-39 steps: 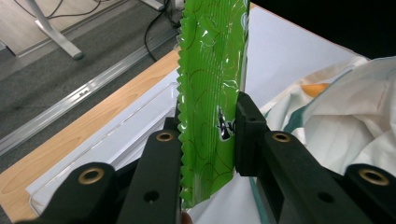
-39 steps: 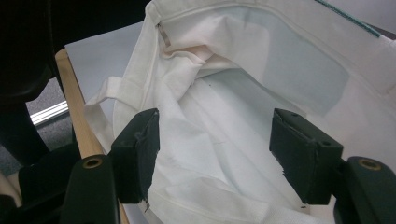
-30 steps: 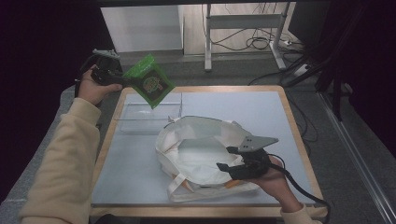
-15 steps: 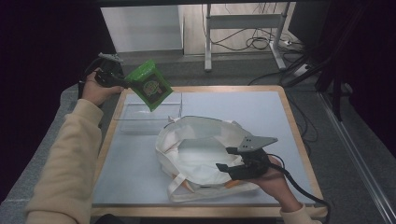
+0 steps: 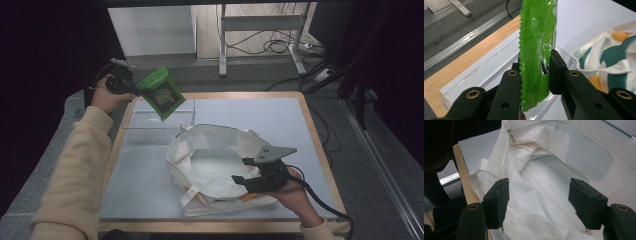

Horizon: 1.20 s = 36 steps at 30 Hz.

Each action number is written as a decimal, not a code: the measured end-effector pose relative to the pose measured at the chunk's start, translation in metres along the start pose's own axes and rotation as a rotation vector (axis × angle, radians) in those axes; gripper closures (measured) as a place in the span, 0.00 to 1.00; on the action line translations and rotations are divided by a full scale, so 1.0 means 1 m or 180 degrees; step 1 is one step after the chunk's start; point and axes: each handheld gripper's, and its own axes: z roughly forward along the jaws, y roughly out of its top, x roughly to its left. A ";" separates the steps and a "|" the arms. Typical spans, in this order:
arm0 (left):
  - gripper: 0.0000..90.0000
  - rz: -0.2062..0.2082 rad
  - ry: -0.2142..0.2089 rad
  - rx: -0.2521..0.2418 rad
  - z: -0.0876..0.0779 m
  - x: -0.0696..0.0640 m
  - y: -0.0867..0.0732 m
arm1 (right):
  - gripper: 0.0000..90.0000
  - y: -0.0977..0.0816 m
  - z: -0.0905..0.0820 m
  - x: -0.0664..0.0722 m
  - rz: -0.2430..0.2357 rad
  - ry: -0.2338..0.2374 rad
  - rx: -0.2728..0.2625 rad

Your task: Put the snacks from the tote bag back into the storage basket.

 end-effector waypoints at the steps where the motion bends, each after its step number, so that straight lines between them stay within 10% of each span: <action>1: 0.84 -0.0028 0.0006 0.0007 0.002 0.000 0.000 | 0.37 0.000 0.000 0.000 0.0000 -0.0001 0.0000; 36: 0.84 0.0127 -0.0191 0.0511 0.086 0.023 -0.004 | 0.36 -0.002 0.004 -0.001 0.0023 0.0007 0.0042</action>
